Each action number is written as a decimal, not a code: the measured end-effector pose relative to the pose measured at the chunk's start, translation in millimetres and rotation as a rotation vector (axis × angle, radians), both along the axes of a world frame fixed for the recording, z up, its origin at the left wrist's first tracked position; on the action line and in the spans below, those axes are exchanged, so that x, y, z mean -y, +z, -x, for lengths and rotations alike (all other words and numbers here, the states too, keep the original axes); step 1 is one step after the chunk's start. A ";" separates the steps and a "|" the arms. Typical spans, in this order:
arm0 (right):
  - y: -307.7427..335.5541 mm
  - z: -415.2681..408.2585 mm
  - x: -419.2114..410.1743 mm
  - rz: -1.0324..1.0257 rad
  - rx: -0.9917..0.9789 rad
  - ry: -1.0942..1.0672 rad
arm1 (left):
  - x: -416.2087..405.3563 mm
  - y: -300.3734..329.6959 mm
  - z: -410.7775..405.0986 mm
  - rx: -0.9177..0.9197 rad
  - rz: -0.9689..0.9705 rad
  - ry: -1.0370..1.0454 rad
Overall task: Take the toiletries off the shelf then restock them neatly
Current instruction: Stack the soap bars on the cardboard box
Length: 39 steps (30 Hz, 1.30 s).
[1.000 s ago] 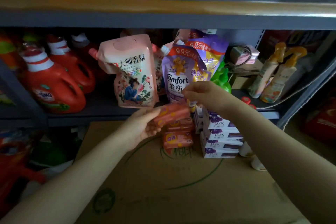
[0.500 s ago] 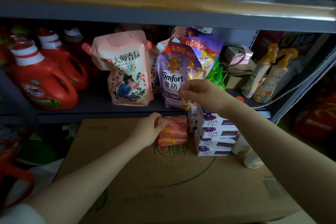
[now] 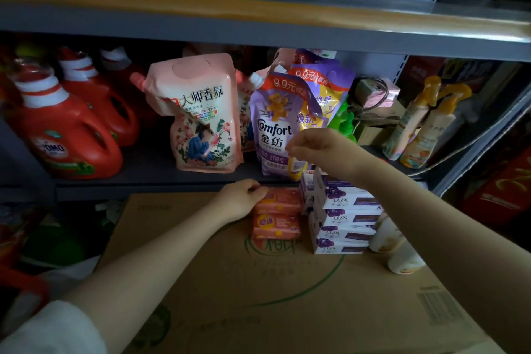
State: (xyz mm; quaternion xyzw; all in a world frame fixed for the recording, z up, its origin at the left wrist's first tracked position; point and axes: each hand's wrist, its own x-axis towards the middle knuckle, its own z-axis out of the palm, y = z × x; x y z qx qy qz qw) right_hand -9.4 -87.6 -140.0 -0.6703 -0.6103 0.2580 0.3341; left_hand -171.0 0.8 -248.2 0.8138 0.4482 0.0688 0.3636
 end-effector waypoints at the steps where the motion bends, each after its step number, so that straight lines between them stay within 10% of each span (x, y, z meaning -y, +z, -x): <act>1: 1.3 -0.3 -2.5 -0.007 0.014 -0.003 | -0.4 4.8 3.5 0.006 -0.035 0.001; 7: 35.9 13.4 -24.9 -0.215 0.177 0.014 | -17.4 81.2 41.0 0.318 -0.780 -0.008; 12: 91.5 41.6 -59.8 -0.579 0.266 -0.028 | -61.8 150.6 71.3 0.115 -1.420 0.153; 16: 134.8 57.2 -100.2 -0.778 0.433 0.016 | -99.4 172.2 79.0 -0.075 -1.521 0.151; 31: 178.3 46.1 -242.0 -0.159 1.057 -0.054 | -119.3 164.1 81.1 0.152 -1.532 0.111; 39: 188.7 41.0 -151.6 -0.504 0.491 0.048 | -108.3 170.1 81.0 0.180 -1.397 0.117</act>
